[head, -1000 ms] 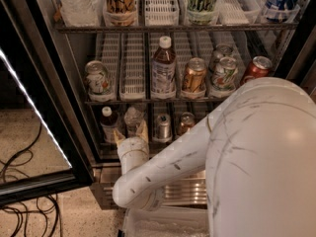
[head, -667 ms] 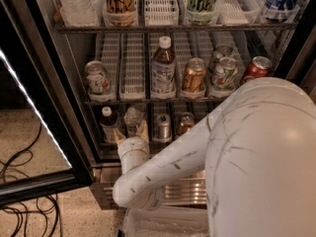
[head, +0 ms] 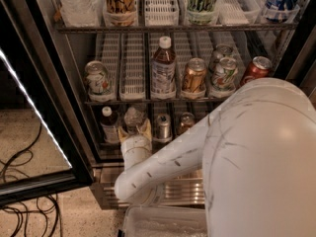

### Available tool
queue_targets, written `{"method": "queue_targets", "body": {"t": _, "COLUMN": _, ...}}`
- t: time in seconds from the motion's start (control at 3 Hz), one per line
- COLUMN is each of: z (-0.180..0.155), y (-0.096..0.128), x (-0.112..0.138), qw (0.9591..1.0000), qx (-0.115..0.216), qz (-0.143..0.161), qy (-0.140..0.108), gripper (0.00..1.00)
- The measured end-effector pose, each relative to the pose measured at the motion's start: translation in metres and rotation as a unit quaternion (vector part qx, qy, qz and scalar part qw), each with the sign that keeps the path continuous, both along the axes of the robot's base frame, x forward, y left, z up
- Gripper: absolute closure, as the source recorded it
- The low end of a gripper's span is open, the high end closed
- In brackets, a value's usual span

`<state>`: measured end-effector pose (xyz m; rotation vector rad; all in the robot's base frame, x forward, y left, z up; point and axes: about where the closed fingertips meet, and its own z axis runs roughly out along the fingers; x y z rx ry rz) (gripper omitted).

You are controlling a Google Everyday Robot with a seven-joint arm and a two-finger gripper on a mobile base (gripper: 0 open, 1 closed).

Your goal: Pick water bottle from bottom shelf of fridge

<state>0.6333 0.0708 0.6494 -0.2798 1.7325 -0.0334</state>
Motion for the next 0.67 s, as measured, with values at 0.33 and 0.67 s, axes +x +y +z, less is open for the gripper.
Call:
{"method": "queue_targets", "body": {"t": 0.33, "z": -0.005, "y": -0.003, "x": 0.008, "qw": 1.0, "qx": 0.0, "qz": -0.005, "qy": 0.004, "gripper": 0.33}}
{"method": "queue_targets", "body": {"t": 0.67, "z": -0.006, "y": 0.002, "x": 0.019, "qw": 1.0, "qx": 0.004, "qz": -0.001, "qy": 0.002, "gripper": 0.33}}
